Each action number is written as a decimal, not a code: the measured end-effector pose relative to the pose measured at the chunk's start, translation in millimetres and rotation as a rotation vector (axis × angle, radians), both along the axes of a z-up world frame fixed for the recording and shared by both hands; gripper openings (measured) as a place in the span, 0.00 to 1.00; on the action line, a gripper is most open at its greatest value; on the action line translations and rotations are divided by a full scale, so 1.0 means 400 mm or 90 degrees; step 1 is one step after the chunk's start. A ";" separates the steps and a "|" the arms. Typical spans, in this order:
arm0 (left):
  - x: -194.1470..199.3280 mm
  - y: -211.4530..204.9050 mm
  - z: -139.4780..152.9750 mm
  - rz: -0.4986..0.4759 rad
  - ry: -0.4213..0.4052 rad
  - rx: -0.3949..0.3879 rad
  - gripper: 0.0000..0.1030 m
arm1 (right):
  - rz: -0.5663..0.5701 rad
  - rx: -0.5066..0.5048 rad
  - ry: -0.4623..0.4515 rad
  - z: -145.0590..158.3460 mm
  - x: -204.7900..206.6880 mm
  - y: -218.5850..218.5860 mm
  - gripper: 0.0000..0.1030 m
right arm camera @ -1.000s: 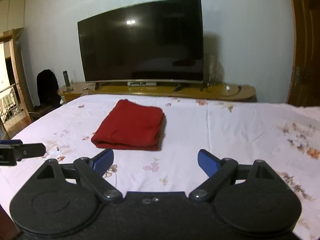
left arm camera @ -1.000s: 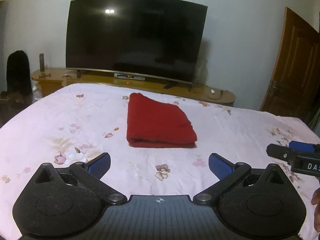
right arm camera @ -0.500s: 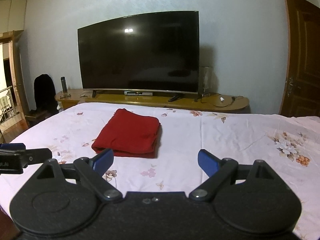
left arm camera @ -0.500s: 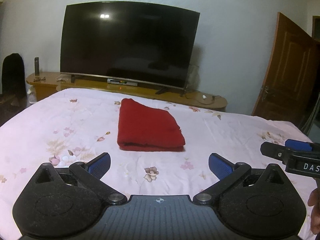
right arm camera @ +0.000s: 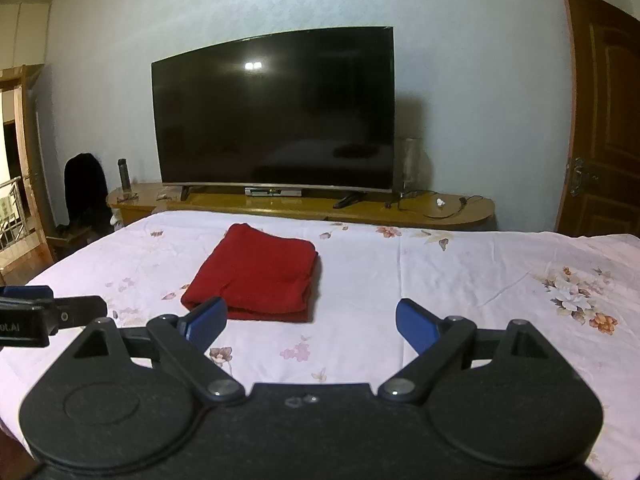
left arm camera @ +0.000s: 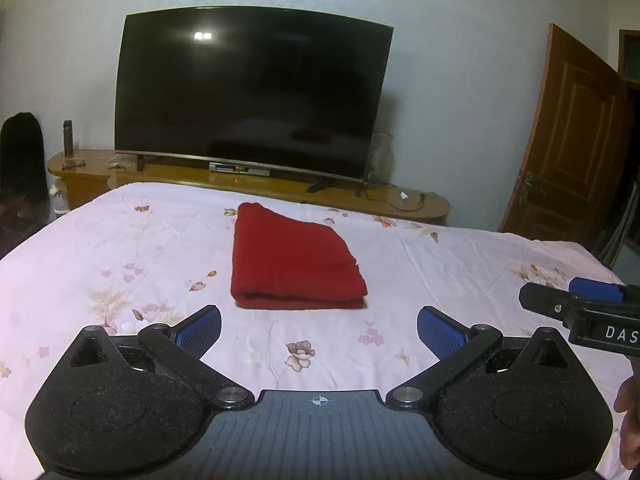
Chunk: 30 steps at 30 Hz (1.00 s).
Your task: Fold small clothes
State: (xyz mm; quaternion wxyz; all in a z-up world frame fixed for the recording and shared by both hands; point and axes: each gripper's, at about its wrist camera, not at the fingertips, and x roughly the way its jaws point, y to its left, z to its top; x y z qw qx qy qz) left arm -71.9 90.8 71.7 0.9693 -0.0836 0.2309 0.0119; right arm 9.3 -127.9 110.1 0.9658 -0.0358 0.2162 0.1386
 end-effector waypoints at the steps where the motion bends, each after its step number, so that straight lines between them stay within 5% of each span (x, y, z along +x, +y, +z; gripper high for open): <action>1: -0.001 0.000 0.001 0.000 0.000 0.001 1.00 | -0.001 0.002 -0.002 0.000 0.000 0.001 0.88; 30: 0.004 0.004 -0.001 0.012 0.001 0.003 1.00 | 0.005 0.006 -0.009 0.001 0.005 0.014 0.89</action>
